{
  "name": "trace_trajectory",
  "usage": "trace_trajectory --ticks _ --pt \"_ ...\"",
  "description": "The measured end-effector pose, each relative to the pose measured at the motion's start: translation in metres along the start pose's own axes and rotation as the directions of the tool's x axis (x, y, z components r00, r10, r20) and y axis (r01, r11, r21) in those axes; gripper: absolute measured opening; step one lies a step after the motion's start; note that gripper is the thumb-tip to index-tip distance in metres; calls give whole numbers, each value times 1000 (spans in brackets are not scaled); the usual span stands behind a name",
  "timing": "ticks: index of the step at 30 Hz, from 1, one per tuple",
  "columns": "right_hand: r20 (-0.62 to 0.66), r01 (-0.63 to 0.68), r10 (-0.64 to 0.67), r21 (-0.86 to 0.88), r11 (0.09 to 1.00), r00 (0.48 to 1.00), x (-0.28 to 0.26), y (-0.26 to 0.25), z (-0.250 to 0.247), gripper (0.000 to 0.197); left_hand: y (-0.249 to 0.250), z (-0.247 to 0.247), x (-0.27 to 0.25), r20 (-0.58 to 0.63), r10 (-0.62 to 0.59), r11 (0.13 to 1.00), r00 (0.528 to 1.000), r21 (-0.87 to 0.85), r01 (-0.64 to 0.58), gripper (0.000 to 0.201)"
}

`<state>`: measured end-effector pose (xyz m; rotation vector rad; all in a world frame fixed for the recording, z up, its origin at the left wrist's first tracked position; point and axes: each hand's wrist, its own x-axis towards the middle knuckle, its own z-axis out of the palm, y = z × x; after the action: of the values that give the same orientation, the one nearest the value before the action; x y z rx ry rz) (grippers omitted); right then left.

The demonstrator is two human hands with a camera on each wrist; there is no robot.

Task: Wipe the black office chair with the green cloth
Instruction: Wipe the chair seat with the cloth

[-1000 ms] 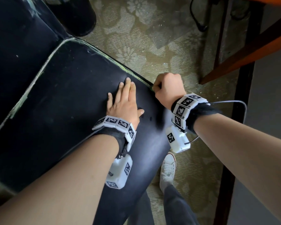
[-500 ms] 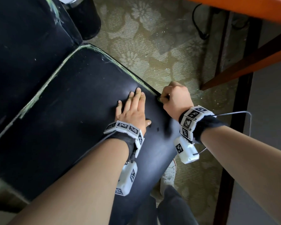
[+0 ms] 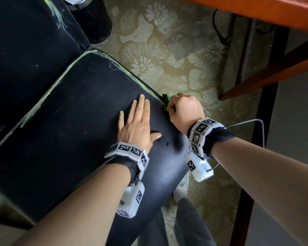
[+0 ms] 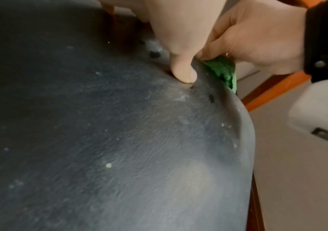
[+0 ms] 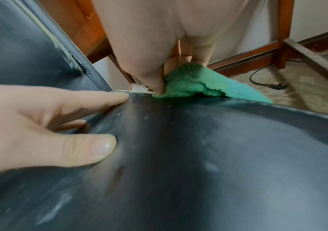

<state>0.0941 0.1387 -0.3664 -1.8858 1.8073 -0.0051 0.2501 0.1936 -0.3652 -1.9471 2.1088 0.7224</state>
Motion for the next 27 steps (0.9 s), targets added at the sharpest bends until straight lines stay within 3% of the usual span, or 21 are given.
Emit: trace_trajectory --ticks 5,11,21,24,27 --pt "-21 45 -45 -1 999 999 28 -26 3 16 0 -2 7 80 -25 1000 996 15 24 101" --pt "43 -49 46 69 996 998 11 1 8 13 3 -9 9 144 -44 999 989 -14 46 103" --pt "1 -71 71 73 995 997 41 -29 12 21 3 -2 11 101 -57 996 993 -59 63 104" --pt "8 -88 88 86 992 996 37 -23 13 10 0 -3 12 104 -57 996 993 -69 64 104" --pt "42 -102 99 83 991 994 25 -9 11 12 0 -4 12 112 -54 995 992 -73 62 105"
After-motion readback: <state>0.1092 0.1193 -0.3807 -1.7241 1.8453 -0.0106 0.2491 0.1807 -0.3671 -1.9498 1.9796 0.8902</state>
